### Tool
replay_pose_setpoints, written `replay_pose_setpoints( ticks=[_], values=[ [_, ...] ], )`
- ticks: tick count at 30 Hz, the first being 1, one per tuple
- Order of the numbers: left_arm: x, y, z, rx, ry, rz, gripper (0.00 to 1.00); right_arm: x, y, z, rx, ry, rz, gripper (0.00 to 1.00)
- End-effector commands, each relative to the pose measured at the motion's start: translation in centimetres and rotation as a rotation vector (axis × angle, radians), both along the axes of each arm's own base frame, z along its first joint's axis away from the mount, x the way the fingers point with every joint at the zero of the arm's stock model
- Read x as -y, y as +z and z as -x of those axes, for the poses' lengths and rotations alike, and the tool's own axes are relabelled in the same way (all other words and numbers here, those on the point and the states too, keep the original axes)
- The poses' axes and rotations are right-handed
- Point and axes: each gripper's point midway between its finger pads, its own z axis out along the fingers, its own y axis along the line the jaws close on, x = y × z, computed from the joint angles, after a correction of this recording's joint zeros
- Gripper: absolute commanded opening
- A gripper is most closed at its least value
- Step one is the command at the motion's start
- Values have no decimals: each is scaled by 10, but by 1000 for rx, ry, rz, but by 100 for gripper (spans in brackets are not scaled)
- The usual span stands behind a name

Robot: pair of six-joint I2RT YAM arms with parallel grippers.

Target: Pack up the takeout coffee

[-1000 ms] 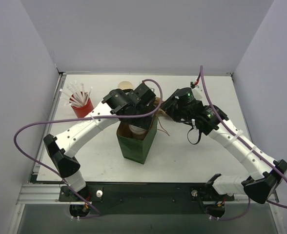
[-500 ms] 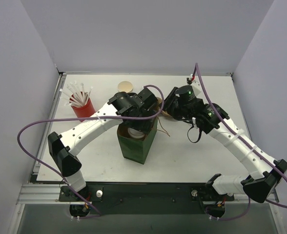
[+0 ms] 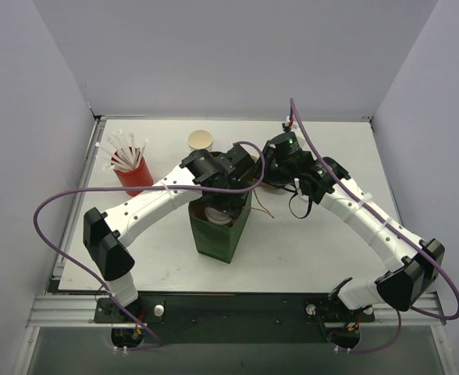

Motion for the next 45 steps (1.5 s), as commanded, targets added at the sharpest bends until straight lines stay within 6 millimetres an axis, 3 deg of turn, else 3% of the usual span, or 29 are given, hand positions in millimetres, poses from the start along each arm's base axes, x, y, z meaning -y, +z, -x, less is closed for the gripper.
replay_pose_setpoints(
  ticks=[1,4,8,24,35,41,45],
  values=[
    [6,0,-4,21,-13,15,39,-6,9,-6,24,16,-17,23],
    [5,-4,-4,11,-12,-3,39,-3,7,-6,17,-1,-10,12],
    [3,-8,-1,1,-13,-9,39,2,8,-7,15,-21,7,6],
    [-1,-32,5,-46,-38,-52,38,0,4,-8,-17,-22,28,4],
    [0,-46,5,-78,-48,-84,38,1,4,-5,-16,-14,27,5],
    [-1,-51,6,-91,-52,-103,38,2,5,-4,-13,-12,27,12],
    [-2,-54,6,-94,-53,-112,38,1,10,-2,2,-1,19,22]
  ],
)
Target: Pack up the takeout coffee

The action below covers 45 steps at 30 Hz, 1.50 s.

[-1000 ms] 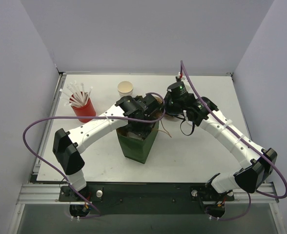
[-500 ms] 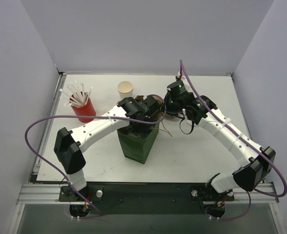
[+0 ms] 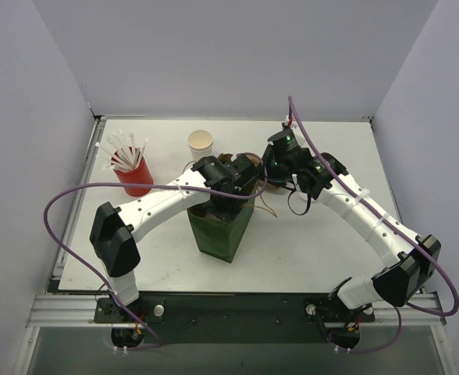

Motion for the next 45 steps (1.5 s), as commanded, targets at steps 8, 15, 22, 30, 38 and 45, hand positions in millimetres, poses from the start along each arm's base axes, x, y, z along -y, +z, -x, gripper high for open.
replay_pose_setpoints(
  ticks=[8,15,22,30,38,45],
  values=[
    [2,-18,2,-33,-21,-34,38,-2,38,1,92,18,-61,27],
    [-1,-24,4,-43,-18,-47,38,2,54,2,137,15,-83,39],
    [-2,-24,4,-44,-17,-50,38,12,66,4,182,-17,-114,41],
    [-2,-28,4,-49,-19,-58,38,23,72,1,214,-45,-189,43],
    [-5,-36,7,-65,-24,-76,38,52,71,-2,242,-133,-264,47],
    [-3,-40,6,-74,-25,-76,38,60,70,1,252,-155,-272,47]
  ],
)
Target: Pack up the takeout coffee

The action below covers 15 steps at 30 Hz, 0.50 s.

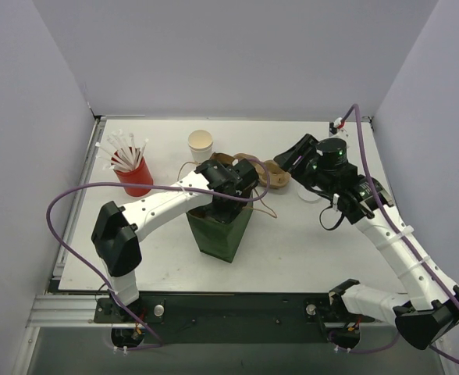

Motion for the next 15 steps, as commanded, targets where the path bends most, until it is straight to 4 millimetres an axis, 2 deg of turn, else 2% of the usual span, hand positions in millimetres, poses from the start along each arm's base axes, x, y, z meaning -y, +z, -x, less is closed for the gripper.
replay_pose_setpoints(
  ticks=[1,15],
  values=[
    [2,-27,3,-57,-6,-38,38,0,16,-1,57,-5,-50,47],
    [10,-33,7,-96,-28,-28,38,-6,-1,-2,25,13,-49,48]
  ],
)
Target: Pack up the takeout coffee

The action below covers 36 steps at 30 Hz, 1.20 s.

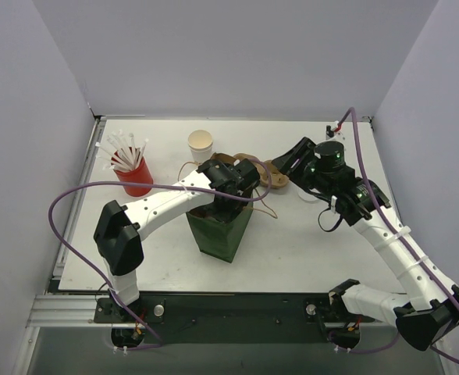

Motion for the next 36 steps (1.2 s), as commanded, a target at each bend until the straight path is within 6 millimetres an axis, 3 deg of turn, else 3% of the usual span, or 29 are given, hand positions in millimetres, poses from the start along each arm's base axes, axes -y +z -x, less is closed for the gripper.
replay_pose_setpoints(
  ticks=[1,36],
  values=[
    [9,-32,7,-88,-13,-18,38,-7,4,-4,17,20,-34,48],
    [8,-61,12,-127,-28,-56,37,-7,-8,-3,-3,25,-16,48]
  ],
)
